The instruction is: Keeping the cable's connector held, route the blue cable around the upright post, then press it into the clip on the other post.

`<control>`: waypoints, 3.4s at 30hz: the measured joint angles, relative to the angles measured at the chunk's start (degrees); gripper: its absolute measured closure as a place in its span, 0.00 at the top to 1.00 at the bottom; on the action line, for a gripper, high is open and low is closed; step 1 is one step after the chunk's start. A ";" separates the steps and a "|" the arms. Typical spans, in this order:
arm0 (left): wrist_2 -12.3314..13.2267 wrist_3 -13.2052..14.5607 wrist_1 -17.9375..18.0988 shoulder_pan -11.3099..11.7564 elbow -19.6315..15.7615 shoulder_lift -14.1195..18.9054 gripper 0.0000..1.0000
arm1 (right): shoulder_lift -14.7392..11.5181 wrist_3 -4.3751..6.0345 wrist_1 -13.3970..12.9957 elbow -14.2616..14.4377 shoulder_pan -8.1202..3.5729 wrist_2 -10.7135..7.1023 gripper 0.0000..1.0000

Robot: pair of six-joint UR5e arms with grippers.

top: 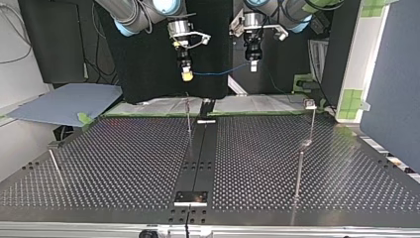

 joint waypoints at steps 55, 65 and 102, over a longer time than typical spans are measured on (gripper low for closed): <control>0.88 1.57 -1.50 0.52 -0.07 -1.30 0.00 | 0.96 -0.86 1.06 -0.97 1.00 0.96 0.00; 1.14 5.32 -6.45 0.70 -0.09 -2.09 0.00 | 5.46 -1.48 5.54 -3.91 1.74 2.77 0.00; -0.17 -2.22 -22.91 2.96 3.71 9.80 0.00 | -1.17 4.65 20.57 -9.86 0.73 -0.73 0.00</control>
